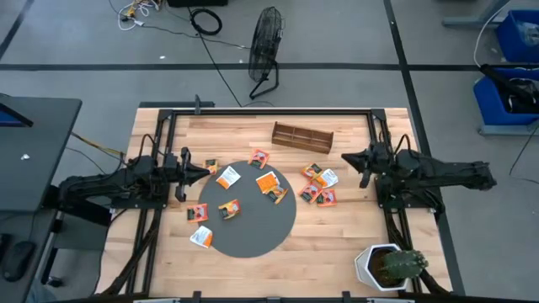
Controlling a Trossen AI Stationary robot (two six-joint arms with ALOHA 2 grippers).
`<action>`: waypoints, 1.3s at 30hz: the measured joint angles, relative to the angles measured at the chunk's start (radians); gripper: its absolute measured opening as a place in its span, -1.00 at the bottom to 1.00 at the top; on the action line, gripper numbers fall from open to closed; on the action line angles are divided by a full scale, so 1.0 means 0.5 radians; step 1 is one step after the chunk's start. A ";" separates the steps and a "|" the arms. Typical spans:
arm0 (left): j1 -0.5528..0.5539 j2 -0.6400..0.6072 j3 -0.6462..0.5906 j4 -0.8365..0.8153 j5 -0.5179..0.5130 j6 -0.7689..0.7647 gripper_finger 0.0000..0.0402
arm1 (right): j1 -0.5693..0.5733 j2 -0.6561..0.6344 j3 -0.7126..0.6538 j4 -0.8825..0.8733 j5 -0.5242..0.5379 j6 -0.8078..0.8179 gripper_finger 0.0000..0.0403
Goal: Pick & Place Tea
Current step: Put the white tea bag into the left section of the wooden organizer
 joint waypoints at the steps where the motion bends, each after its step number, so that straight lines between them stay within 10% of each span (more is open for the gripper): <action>1: 0.000 0.000 0.000 0.000 -0.021 -0.001 -0.89 | 0.000 0.064 0.090 -0.112 0.021 0.119 -0.99; 6: 0.000 0.000 0.000 0.002 -0.212 -0.058 -0.89 | -0.010 0.445 0.486 -0.577 0.115 0.602 -0.96; 23: 0.000 -0.001 0.000 0.448 -0.356 -0.262 -0.89 | -0.124 1.698 1.070 -0.833 -0.537 0.837 -0.76; 39: 0.000 -0.001 0.000 0.544 -0.355 -0.996 -0.89 | -0.484 2.236 1.070 -1.342 -0.690 1.180 0.34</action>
